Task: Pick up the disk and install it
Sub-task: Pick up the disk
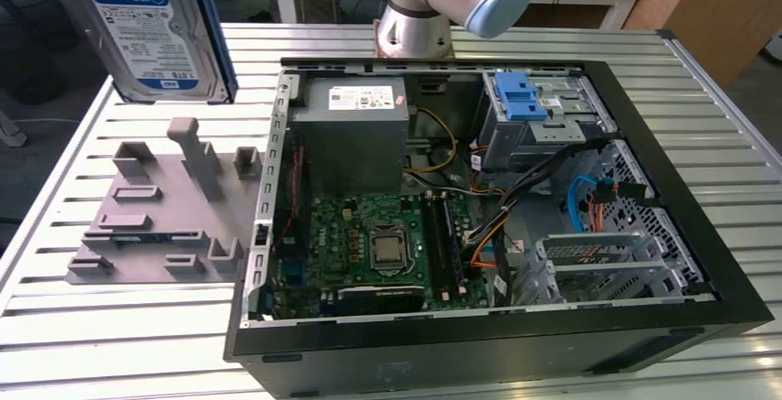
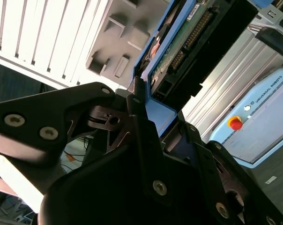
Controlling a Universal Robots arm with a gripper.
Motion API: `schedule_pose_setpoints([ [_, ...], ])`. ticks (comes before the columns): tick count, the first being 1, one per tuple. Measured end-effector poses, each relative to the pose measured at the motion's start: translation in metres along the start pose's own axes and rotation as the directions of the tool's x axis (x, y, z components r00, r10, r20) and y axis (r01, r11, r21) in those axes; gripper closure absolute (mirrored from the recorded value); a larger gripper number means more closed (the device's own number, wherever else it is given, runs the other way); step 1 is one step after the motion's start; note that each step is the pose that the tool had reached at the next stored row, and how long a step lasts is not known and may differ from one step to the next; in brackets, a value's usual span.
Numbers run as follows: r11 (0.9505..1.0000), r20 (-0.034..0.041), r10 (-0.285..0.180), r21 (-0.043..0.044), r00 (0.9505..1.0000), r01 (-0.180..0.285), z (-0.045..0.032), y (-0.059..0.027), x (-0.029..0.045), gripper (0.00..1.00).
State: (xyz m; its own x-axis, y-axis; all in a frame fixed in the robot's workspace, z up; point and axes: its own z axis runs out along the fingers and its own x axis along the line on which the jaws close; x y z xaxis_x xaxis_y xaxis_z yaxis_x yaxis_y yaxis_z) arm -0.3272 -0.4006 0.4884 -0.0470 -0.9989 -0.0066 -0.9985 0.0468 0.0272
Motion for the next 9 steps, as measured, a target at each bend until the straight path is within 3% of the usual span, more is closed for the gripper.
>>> schedule_pose_setpoints([
  [9,1.0,0.0001,0.0,0.0,1.0,0.0,0.0,-0.0119,0.0036,0.64],
])
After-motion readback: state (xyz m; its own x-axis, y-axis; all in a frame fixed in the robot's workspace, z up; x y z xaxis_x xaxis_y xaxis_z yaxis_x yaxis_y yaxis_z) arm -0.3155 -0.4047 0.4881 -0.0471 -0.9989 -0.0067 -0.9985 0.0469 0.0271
